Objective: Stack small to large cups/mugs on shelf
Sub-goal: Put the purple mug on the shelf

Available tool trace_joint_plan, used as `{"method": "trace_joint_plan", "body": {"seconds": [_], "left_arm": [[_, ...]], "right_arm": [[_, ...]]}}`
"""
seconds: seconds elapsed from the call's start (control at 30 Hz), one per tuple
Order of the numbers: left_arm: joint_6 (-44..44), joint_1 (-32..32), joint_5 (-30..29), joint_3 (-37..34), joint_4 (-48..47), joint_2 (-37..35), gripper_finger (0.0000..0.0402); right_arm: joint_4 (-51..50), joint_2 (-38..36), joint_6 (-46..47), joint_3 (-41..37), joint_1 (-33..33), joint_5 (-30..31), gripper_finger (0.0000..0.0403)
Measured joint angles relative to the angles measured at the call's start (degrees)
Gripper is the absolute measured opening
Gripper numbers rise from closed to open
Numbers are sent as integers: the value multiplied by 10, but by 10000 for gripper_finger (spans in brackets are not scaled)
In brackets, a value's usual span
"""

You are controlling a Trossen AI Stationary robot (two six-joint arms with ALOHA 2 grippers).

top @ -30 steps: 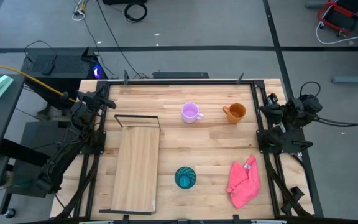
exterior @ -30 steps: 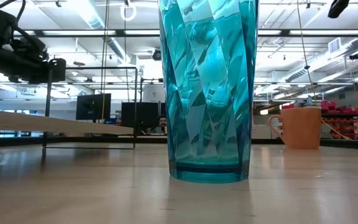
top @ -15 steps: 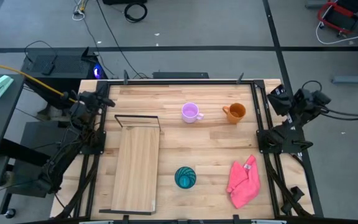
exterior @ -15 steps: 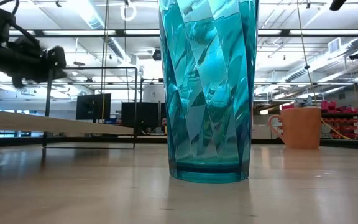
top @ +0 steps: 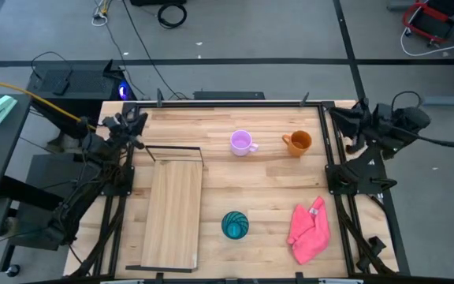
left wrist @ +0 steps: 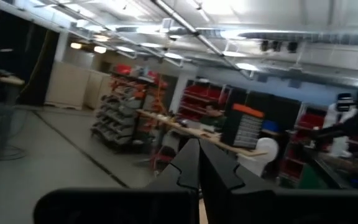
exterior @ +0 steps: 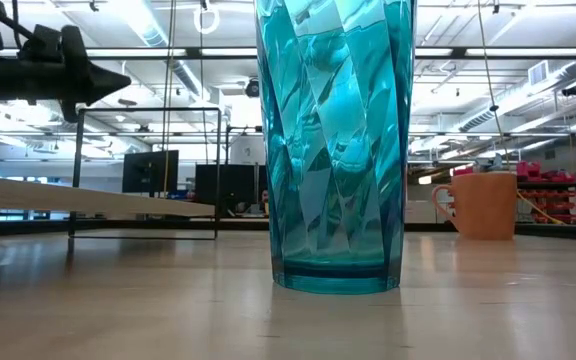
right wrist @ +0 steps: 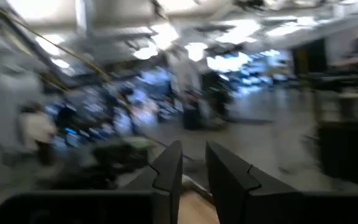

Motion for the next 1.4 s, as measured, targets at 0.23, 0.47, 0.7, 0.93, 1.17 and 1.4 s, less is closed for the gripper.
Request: {"method": "trace_joint_plan", "body": {"seconds": [0.23, 0.47, 0.7, 0.93, 1.17, 1.4], "left_arm": [[-1, -12, 0, 0, 5, 0, 26], [3, -20, 0, 0, 22, 0, 9], [5, -21, 0, 0, 23, 0, 24], [5, -21, 24, 0, 23, 0, 28], [4, -21, 57, 0, 23, 0, 9], [2, -21, 57, 0, 22, 0, 22]], "right_arm": [[-42, 84, 1, 105, 0, 55, 80], [-70, 106, 34, 139, 0, 57, 80], [-289, 121, 260, 139, 0, -82, 80], [-337, 219, 389, 109, 0, -133, 80], [-306, 360, 456, 91, 0, -135, 80], [-242, 451, 383, 101, -23, -135, 80]]}}
